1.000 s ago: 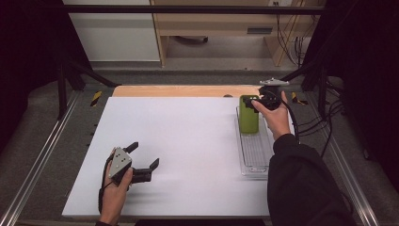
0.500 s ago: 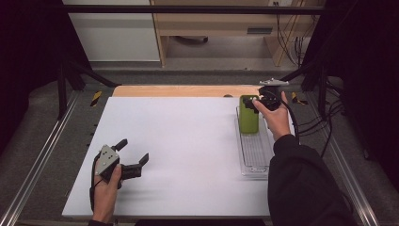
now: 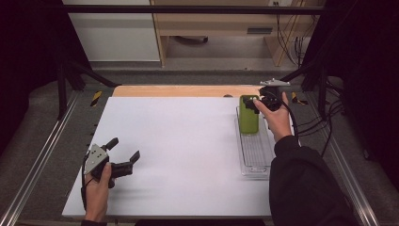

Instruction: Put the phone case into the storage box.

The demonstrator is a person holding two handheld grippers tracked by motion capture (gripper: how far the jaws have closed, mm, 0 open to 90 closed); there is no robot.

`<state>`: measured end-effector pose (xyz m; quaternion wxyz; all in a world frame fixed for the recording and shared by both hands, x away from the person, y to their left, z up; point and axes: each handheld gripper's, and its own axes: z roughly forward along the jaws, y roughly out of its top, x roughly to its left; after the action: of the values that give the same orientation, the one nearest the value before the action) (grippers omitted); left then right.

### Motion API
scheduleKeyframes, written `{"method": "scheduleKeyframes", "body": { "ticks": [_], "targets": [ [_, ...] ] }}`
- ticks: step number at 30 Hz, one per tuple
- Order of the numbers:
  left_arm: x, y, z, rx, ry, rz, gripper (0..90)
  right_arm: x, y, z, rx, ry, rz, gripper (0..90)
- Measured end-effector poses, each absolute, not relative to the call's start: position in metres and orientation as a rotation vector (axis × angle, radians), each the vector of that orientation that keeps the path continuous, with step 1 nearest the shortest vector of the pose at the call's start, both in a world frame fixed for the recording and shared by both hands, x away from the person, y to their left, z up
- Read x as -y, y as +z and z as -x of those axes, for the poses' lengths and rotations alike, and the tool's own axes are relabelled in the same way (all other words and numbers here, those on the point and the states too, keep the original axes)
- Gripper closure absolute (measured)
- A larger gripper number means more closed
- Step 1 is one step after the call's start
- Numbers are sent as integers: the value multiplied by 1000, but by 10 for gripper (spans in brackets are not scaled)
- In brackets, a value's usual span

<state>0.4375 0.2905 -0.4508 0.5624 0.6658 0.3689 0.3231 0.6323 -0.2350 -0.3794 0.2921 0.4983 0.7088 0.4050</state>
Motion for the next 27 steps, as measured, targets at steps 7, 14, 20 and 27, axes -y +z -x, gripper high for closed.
{"method": "scheduleKeyframes", "body": {
  "ticks": [7,14,20,27],
  "targets": [
    [-297,-451,-438,-891,783,-1561,23,233,-378,-626,-1901,1079,-1336,60],
    [-297,-452,-438,-891,785,-1568,23,232,-375,-621,-1921,1072,-1343,57],
    [-294,-452,-439,-883,781,-1581,23,228,-373,-617,-1946,1055,-1344,55],
    [-291,-453,-439,-876,780,-1592,23,224,-367,-612,-1951,1053,-1345,57]
  ]
}}
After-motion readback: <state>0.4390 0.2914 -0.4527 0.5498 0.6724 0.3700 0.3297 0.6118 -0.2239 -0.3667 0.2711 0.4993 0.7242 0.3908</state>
